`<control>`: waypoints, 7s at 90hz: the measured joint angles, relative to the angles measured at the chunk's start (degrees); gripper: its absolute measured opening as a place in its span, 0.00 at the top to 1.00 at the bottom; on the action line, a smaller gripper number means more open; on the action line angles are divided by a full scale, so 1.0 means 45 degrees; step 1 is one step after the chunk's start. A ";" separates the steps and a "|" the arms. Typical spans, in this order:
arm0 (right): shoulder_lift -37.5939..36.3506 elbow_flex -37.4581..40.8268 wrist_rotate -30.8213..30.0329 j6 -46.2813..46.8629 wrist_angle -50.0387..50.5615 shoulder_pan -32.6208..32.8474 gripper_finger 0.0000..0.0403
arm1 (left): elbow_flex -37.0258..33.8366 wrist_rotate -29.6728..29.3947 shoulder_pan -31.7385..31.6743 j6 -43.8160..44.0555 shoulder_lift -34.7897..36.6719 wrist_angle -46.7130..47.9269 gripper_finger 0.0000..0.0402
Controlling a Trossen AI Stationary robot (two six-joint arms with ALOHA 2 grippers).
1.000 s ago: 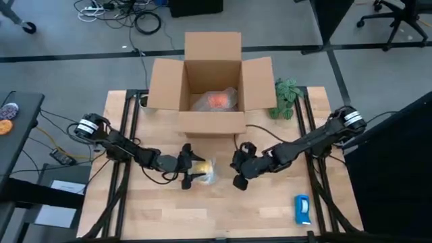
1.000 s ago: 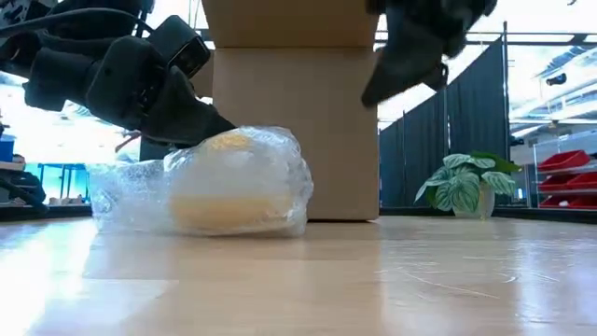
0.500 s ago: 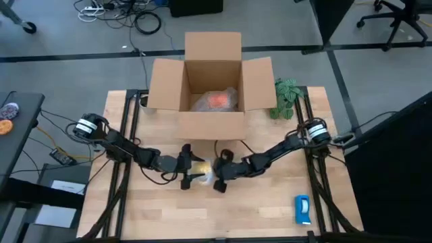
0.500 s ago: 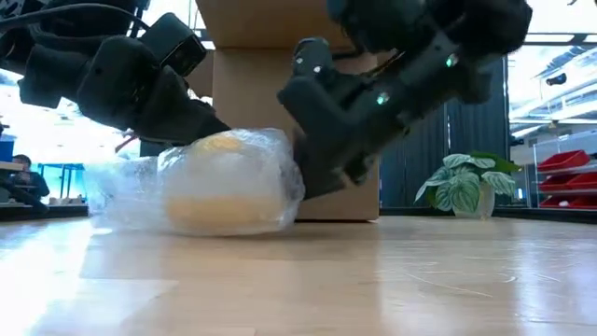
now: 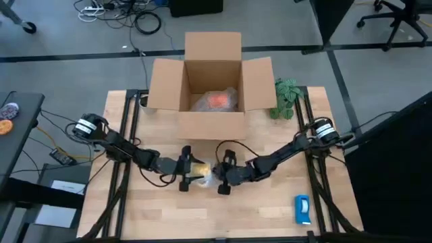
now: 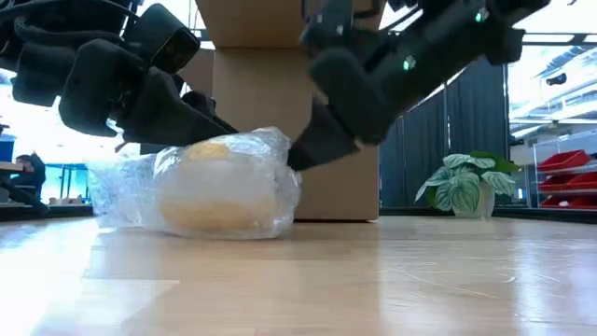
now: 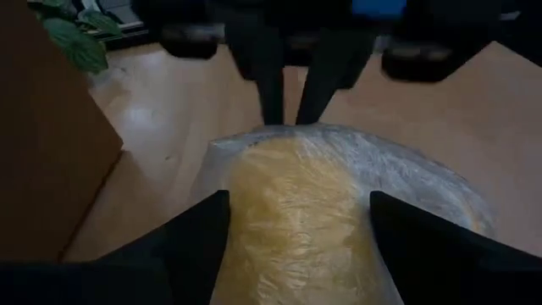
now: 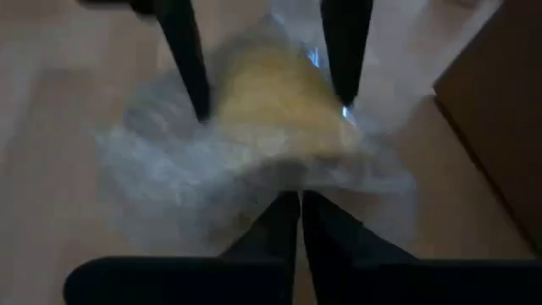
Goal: Wrap mug
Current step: Wrap the yellow mug with the bubble wrap, then put the wrapped yellow mug into the box
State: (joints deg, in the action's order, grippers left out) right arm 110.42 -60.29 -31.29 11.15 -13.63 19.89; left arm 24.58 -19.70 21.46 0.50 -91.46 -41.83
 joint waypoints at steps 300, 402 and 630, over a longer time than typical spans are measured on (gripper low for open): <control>-0.1443 0.0505 0.1500 -1.8293 -0.2077 -0.0218 0.53 | 0.0000 0.0090 -0.0041 0.0347 0.0063 -0.1139 0.40; 0.3410 -0.1162 -0.2109 -2.2773 -0.7423 0.0260 0.54 | 0.0000 0.0482 -0.0017 0.0598 0.0078 -0.1048 0.41; -0.1080 -1.1205 0.3707 -0.0572 1.2438 -0.9353 0.96 | -0.3300 -0.1354 0.1119 0.5448 0.1774 -0.0730 0.69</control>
State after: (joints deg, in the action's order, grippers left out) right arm 105.56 -110.72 -14.60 8.58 42.34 -22.20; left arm 9.73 -25.79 26.50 25.02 -83.48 -45.12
